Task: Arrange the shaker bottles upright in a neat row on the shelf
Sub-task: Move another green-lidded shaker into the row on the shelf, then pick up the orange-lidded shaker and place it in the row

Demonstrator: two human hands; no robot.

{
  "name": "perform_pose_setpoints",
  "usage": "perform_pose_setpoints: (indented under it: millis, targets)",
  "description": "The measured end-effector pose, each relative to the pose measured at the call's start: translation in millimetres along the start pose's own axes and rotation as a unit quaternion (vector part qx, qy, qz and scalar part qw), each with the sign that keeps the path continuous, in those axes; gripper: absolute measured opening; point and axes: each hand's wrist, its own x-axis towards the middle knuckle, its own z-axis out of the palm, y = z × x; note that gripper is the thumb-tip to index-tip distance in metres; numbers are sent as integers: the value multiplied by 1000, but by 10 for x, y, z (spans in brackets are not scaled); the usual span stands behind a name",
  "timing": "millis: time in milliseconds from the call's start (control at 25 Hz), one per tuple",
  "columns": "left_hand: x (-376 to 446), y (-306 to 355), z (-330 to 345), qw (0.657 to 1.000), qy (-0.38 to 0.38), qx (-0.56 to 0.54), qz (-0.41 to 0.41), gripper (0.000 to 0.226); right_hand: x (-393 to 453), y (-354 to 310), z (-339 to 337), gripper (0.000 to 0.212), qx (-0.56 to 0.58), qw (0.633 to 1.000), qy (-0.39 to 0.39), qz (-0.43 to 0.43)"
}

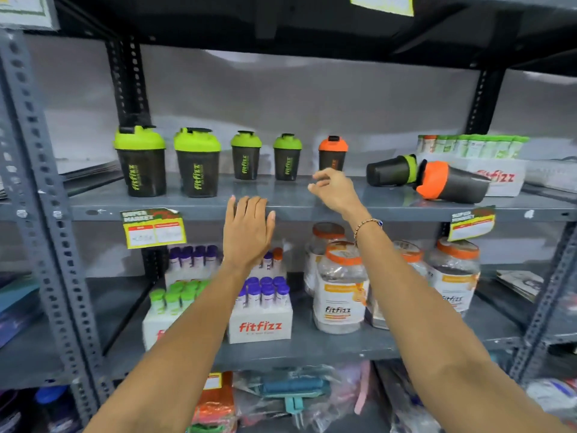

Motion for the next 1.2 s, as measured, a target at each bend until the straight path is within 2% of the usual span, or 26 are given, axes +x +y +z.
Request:
perform_pose_setpoints:
  millis: [80, 160, 240, 320, 480, 720, 800, 920, 1040, 1200]
  targets:
    - [82, 258, 103, 1000, -5, 20, 14, 39, 55, 190, -400, 31, -34, 997, 58, -43]
    - [152, 457, 187, 999, -10, 44, 14, 39, 116, 414, -869, 43, -83, 986, 120, -77]
    - [192, 595, 242, 998, -13, 56, -5, 40, 165, 656, -1376, 57, -173, 968, 169, -66]
    - [177, 581, 271, 998, 6, 66, -5, 38, 221, 894, -1732, 68, -250, 955, 161, -17]
    - [174, 582, 232, 997, 34, 68, -3, 35, 362, 1242, -2003, 91, -329, 942, 61, 16]
    - [172, 597, 225, 997, 35, 65, 3, 37, 346, 1095, -1924, 70, -347, 934, 90, -16]
    - [190, 545, 209, 996, 26, 74, 31, 41, 345, 1010, -1749, 78, -276, 953, 104, -68]
    - [186, 368, 202, 995, 20, 91, 44, 48, 338, 754, -1427, 79, -46, 985, 127, -107]
    - [171, 314, 226, 995, 45, 89, 19, 49, 332, 528, -1040, 83, 125, 987, 85, -56]
    - [168, 295, 274, 993, 77, 86, 35, 48, 449, 421, -533, 86, 220, 974, 49, -1]
